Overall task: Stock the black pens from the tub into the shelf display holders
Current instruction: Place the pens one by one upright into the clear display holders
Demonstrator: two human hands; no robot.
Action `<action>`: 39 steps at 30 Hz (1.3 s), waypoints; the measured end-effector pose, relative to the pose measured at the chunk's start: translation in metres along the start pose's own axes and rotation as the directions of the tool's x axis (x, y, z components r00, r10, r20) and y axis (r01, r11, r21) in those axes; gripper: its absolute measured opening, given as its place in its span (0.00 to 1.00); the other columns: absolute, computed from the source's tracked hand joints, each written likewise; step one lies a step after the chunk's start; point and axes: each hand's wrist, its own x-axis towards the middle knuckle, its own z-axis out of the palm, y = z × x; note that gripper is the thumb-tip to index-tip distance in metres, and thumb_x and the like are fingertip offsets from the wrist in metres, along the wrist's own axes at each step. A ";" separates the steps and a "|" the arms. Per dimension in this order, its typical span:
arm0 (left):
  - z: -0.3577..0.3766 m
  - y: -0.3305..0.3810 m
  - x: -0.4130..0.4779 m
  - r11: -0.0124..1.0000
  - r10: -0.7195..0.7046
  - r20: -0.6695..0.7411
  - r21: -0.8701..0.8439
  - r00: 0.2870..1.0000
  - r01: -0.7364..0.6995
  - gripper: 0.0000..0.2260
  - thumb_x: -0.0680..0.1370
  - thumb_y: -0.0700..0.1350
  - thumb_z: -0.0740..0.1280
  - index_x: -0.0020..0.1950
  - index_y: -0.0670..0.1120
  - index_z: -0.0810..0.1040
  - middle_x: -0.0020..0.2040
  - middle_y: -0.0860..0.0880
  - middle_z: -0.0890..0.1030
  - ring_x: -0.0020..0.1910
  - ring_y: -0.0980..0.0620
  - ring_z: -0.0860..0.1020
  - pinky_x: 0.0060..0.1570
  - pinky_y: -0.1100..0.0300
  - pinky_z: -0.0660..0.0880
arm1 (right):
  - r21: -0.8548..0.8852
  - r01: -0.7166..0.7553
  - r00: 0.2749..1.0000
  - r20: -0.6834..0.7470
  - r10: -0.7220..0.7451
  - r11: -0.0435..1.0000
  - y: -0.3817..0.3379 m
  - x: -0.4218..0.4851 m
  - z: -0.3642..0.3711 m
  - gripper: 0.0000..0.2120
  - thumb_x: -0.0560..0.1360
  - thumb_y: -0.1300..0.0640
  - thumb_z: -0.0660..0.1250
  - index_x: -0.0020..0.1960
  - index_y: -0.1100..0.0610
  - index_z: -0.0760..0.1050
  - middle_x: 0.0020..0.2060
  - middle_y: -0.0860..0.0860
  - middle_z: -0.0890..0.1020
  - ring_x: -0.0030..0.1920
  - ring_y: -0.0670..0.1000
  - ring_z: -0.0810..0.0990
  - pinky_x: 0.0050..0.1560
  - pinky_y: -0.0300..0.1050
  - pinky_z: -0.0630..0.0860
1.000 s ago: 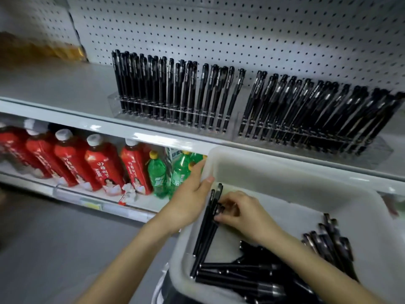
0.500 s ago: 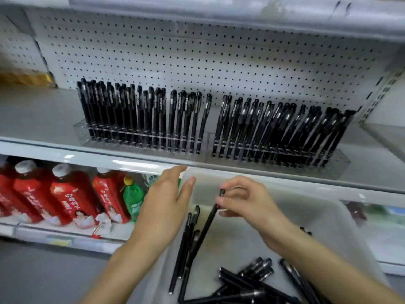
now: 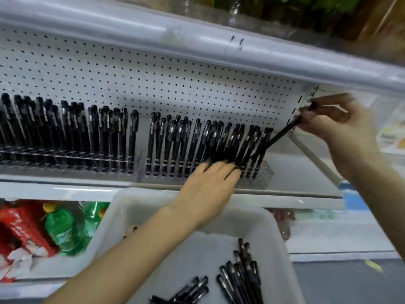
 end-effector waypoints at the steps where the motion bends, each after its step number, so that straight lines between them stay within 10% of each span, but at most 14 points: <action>1: 0.001 0.001 0.001 1.000 0.001 0.010 -0.014 1.000 -0.001 0.16 0.73 0.44 0.70 0.61 0.44 0.77 0.59 0.47 0.80 0.58 0.48 0.78 0.54 0.53 0.75 | -0.027 0.015 1.000 -0.012 -0.015 1.000 0.003 0.001 -0.001 0.11 0.71 0.69 0.70 0.45 0.55 0.74 0.40 0.52 0.82 0.44 0.51 0.84 0.50 0.47 0.81; 6: 0.010 -0.006 0.000 0.999 -0.046 0.116 -0.005 0.992 0.047 0.22 0.82 0.52 0.52 0.75 0.48 0.59 0.72 0.51 0.67 0.70 0.52 0.65 0.65 0.54 0.65 | -0.126 0.073 0.997 -0.027 -0.077 0.989 0.021 0.010 -0.001 0.13 0.70 0.69 0.72 0.44 0.53 0.74 0.44 0.51 0.82 0.45 0.52 0.84 0.47 0.45 0.81; 9: 0.008 -0.005 -0.002 0.998 -0.054 0.111 0.023 0.992 0.052 0.22 0.81 0.53 0.51 0.72 0.47 0.66 0.66 0.51 0.74 0.63 0.52 0.73 0.60 0.55 0.70 | -0.166 0.077 0.997 0.003 -0.077 0.983 0.028 0.014 0.004 0.13 0.69 0.68 0.73 0.45 0.54 0.75 0.44 0.52 0.82 0.45 0.50 0.84 0.44 0.39 0.80; 15: 0.014 -0.005 -0.004 0.998 -0.058 0.115 -0.014 0.992 0.060 0.26 0.82 0.57 0.50 0.77 0.50 0.49 0.73 0.54 0.62 0.71 0.55 0.60 0.70 0.57 0.54 | -0.241 0.099 0.991 0.110 -0.074 0.965 0.040 0.017 0.016 0.12 0.68 0.69 0.73 0.44 0.54 0.76 0.43 0.53 0.83 0.43 0.48 0.84 0.46 0.39 0.80; 39: 0.014 -0.001 -0.005 0.990 -0.112 0.145 -0.074 0.983 0.124 0.29 0.77 0.60 0.48 0.76 0.49 0.56 0.70 0.54 0.67 0.70 0.55 0.63 0.71 0.56 0.54 | -0.569 0.127 0.927 0.360 0.107 0.812 0.036 0.044 0.023 0.10 0.64 0.61 0.79 0.40 0.52 0.80 0.38 0.49 0.83 0.42 0.46 0.82 0.52 0.41 0.78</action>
